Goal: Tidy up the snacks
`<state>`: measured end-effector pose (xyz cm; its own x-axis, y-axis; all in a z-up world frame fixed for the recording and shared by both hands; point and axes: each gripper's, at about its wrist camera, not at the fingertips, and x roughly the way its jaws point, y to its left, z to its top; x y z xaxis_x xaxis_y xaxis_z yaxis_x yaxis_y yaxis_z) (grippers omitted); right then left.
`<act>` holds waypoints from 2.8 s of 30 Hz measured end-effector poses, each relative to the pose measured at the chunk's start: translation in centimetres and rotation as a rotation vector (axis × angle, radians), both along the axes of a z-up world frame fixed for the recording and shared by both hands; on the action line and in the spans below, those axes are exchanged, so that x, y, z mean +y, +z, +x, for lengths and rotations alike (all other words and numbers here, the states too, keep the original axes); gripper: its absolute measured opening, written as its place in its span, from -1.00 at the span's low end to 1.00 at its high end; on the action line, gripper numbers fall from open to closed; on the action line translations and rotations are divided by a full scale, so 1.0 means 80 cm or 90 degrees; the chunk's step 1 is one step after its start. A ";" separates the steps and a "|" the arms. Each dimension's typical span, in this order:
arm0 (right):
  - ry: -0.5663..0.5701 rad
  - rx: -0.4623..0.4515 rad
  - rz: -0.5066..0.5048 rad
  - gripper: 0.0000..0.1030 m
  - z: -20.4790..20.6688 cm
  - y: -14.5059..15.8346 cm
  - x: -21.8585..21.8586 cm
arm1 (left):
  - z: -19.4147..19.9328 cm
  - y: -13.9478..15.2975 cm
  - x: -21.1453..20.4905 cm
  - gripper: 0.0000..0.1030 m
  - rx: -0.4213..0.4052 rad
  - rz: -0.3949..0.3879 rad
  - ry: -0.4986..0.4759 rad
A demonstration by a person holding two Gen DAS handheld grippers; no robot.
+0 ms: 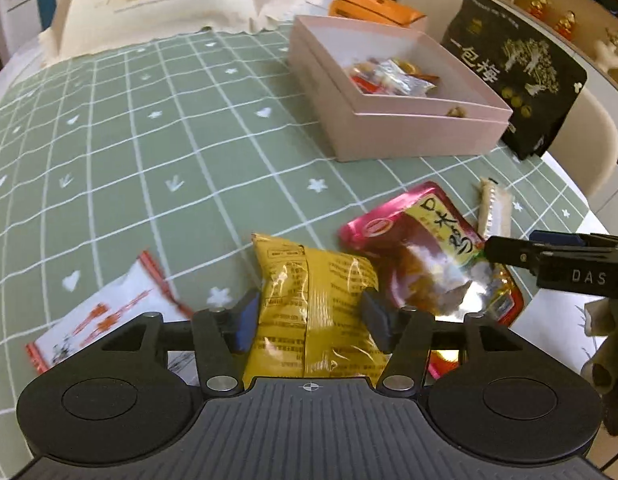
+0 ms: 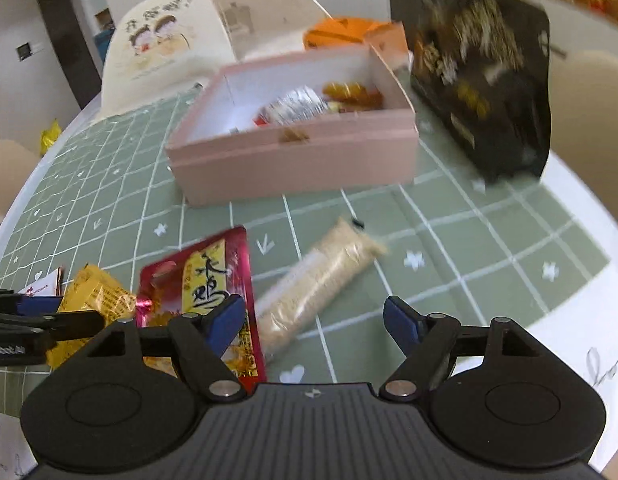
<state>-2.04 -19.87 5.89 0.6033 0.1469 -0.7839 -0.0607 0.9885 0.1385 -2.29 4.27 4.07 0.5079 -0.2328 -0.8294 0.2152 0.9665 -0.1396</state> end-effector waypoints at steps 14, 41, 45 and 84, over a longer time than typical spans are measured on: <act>0.032 -0.005 -0.040 0.78 -0.005 -0.012 0.022 | -0.006 0.015 0.029 0.31 -0.041 0.093 0.025; 0.051 -0.012 -0.095 1.00 -0.027 -0.024 0.025 | -0.005 -0.003 0.008 0.53 0.014 0.030 0.031; 0.058 -0.025 -0.091 1.00 -0.035 -0.027 0.018 | -0.002 0.000 0.024 0.52 0.021 -0.017 0.047; 0.074 -0.033 -0.030 -0.45 -0.009 0.070 0.002 | -0.045 0.038 0.016 -0.49 -0.021 -0.070 -0.004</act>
